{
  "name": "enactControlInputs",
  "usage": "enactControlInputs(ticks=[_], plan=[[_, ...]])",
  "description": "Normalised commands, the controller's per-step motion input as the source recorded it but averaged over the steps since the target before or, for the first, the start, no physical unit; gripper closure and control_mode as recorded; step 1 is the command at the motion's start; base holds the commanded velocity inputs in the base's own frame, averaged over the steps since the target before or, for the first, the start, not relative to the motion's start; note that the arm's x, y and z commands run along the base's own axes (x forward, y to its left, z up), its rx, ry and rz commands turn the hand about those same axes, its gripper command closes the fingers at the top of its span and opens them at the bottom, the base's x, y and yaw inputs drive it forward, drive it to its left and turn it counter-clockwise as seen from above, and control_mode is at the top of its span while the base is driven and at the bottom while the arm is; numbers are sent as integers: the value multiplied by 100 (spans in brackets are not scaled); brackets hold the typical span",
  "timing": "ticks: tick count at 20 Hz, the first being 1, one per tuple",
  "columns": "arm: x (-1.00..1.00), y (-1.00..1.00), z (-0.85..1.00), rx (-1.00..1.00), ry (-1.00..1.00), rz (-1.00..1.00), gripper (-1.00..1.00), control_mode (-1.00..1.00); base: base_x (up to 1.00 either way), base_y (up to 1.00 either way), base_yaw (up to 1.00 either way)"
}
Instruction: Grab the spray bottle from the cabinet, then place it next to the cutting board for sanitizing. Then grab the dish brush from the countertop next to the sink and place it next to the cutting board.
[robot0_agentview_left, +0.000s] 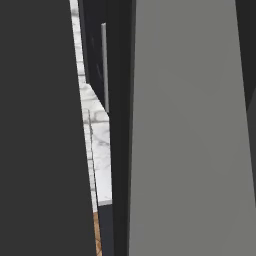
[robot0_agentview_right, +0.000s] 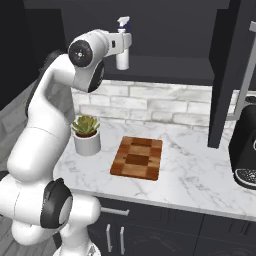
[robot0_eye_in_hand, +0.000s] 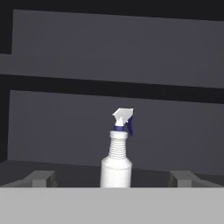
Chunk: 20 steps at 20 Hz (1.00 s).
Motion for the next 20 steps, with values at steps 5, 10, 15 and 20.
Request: enactControlInputs(ticks=[5, 10, 15, 20], plan=[[58, 0, 0, 0, 0, 0, -100, -100, 0, 0, 0], [41, 0, 0, 0, 1, 0, -100, -100, 0, 0, 0], [29, -2, 0, 0, 5, 0, -100, -100, 0, 0, 0], [48, 0, 0, 0, 7, 0, -100, -100, 0, 0, 0]])
